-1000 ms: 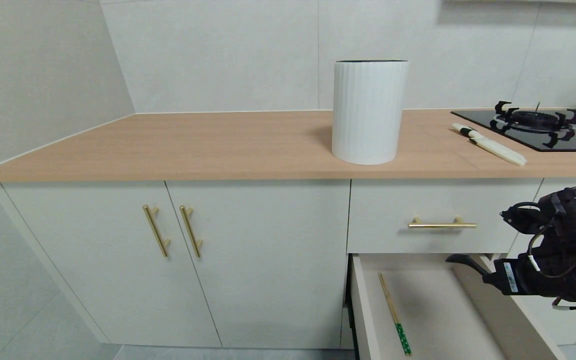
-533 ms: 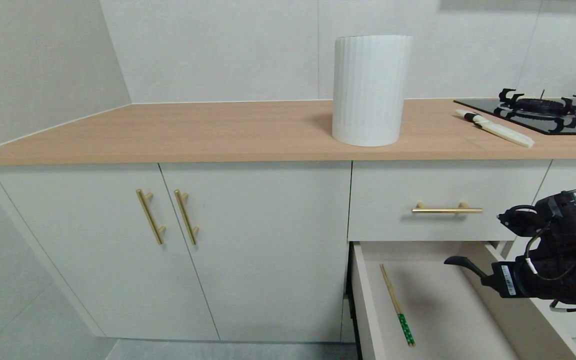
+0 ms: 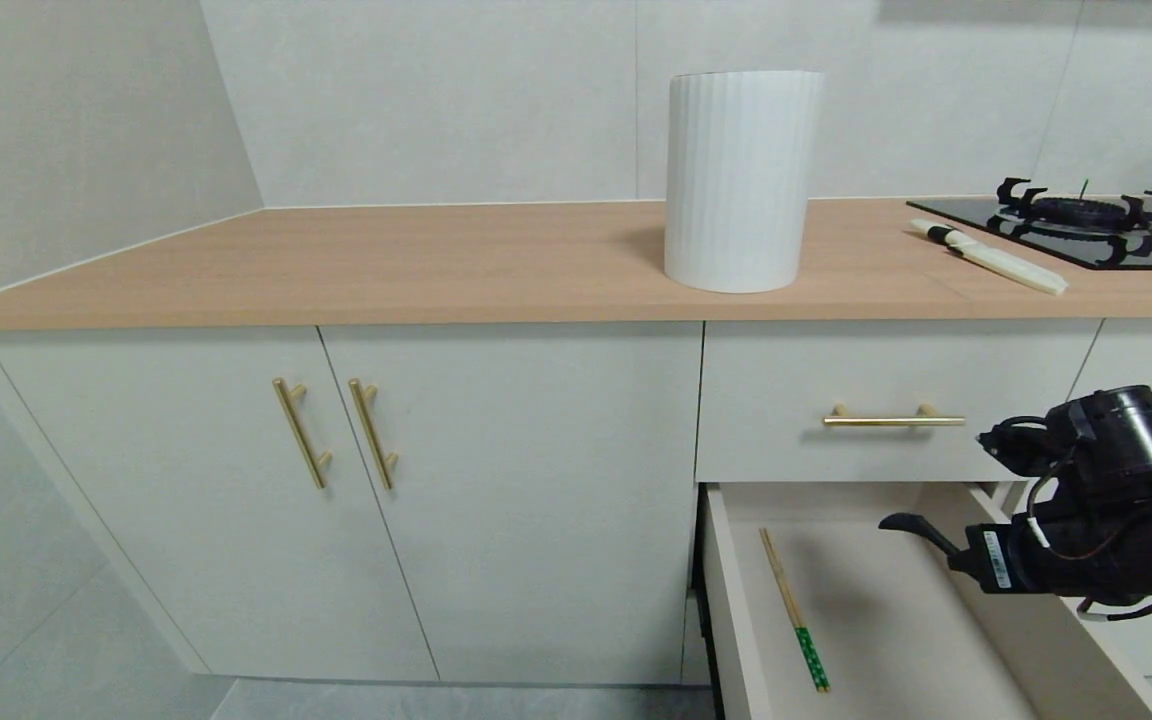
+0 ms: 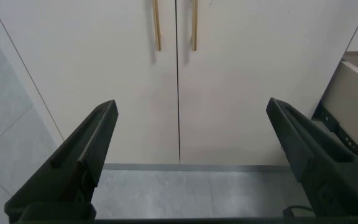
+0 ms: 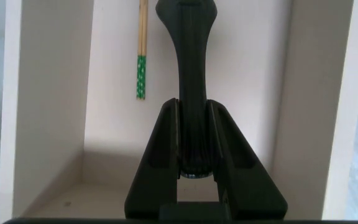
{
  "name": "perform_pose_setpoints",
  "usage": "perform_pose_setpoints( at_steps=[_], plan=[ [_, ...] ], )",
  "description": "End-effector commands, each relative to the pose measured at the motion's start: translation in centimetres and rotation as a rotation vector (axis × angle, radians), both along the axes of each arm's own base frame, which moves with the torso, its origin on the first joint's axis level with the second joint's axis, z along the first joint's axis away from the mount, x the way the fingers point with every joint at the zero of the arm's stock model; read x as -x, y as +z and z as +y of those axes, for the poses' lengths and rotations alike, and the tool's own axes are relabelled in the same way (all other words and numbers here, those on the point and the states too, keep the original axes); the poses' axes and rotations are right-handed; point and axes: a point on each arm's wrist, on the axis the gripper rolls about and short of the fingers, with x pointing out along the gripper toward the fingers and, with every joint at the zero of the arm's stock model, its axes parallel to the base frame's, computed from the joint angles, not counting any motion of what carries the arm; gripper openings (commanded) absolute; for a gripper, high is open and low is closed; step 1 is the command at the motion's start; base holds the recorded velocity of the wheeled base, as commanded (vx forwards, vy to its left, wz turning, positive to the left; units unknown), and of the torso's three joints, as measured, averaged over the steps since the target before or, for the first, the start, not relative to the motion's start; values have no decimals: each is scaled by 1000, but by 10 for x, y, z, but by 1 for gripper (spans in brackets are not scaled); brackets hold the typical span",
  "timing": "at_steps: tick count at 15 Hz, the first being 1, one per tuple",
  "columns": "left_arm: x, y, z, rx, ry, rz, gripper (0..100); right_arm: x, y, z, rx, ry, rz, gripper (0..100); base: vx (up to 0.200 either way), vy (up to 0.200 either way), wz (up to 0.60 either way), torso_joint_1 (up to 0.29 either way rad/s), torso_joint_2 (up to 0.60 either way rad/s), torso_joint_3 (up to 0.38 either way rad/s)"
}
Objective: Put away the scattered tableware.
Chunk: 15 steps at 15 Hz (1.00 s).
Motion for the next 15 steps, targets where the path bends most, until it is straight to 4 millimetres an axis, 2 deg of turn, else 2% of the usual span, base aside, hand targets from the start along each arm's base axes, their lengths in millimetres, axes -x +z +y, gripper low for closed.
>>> perform_pose_setpoints(
  at_steps=[1,3,4,5,6,12,15],
  plan=[
    [0,0,0,0,0,2,100,-17,-35,3,9,-2,86,0,0,0,0,0,0,0],
    [0,0,0,0,0,2,100,-27,-57,5,12,-1,111,0,0,0,0,0,0,0],
    [0,0,0,0,0,2,100,-37,-84,9,8,0,121,0,0,0,0,0,0,0],
    [0,0,0,0,0,0,100,-39,-89,9,7,-2,115,0,0,0,0,0,0,0],
    [0,0,0,0,0,2,100,-44,-113,12,5,0,114,0,0,0,0,0,0,0],
    [0,0,0,0,0,0,100,-54,-157,21,63,-1,175,0,0,0,0,0,0,0],
    [0,0,0,0,0,2,100,-54,-163,25,112,-15,180,0,0,0,0,0,0,0]
  ],
)
